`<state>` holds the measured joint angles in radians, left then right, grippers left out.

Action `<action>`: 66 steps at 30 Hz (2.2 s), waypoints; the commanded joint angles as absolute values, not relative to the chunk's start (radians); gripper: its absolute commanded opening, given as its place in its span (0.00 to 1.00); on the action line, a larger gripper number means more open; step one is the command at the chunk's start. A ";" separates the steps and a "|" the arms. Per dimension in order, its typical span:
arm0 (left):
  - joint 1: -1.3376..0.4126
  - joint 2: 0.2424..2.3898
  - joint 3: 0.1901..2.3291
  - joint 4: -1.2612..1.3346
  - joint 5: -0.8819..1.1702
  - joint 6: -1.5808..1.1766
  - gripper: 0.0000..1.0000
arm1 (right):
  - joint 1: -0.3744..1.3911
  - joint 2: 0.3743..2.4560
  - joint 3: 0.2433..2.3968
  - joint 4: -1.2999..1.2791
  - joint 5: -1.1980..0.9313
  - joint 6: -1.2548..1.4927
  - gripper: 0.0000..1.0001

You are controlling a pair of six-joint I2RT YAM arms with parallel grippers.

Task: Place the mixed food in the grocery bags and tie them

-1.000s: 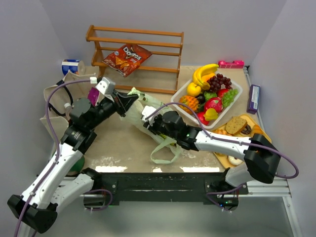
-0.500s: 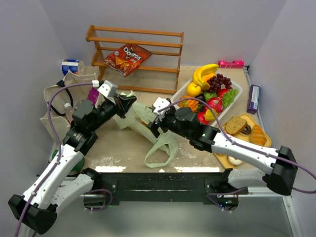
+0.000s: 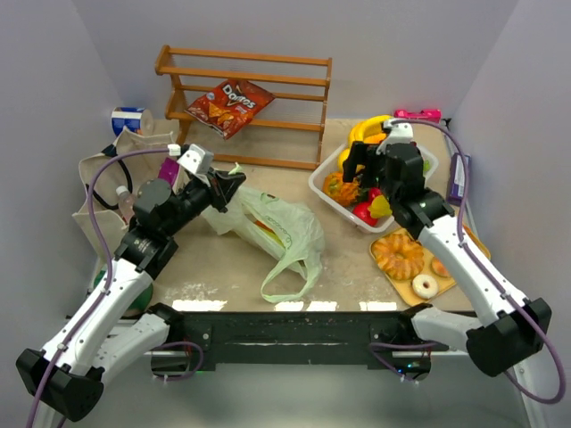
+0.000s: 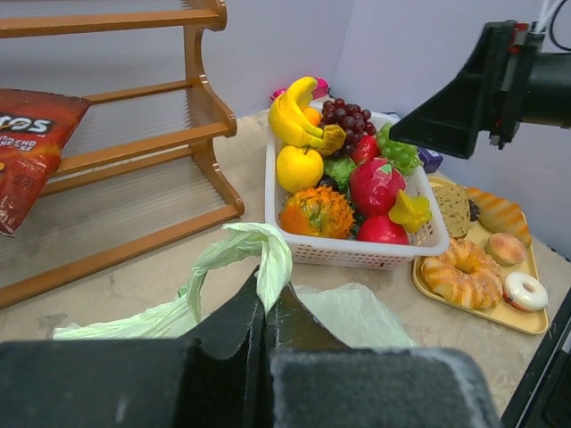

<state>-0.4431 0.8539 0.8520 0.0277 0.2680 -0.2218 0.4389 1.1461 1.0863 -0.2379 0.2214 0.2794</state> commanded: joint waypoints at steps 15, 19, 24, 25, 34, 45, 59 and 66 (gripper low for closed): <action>-0.439 0.828 0.844 0.075 0.296 -0.196 0.00 | 0.210 1.357 1.114 -0.586 0.388 0.707 0.99; -0.439 0.822 0.839 0.090 0.322 -0.193 0.00 | 0.189 1.428 1.104 -0.569 0.351 0.695 0.99; -0.439 0.824 0.838 0.094 0.328 -0.193 0.00 | 0.186 1.448 1.091 -0.513 0.311 0.684 0.98; -0.439 0.825 0.836 0.094 0.331 -0.196 0.00 | 0.186 1.453 1.088 -0.508 0.307 0.684 0.98; -0.439 0.828 0.836 0.094 0.330 -0.198 0.00 | 0.184 1.457 1.066 -0.500 0.253 0.687 0.88; -0.439 0.810 0.822 0.135 0.423 -0.181 0.00 | 0.186 1.499 1.043 -0.468 0.219 0.664 0.62; -0.439 0.747 0.779 0.259 0.693 -0.161 0.00 | 0.187 1.261 1.101 -0.511 0.079 0.557 0.04; -0.439 0.759 0.778 0.278 0.738 -0.169 0.00 | 0.314 1.083 1.066 -0.249 -0.274 0.601 0.00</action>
<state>-0.4431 0.7612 0.7868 0.1944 0.6834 -0.1719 0.2173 1.1564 1.0534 -0.4324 -0.0551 0.5846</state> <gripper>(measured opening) 0.018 0.478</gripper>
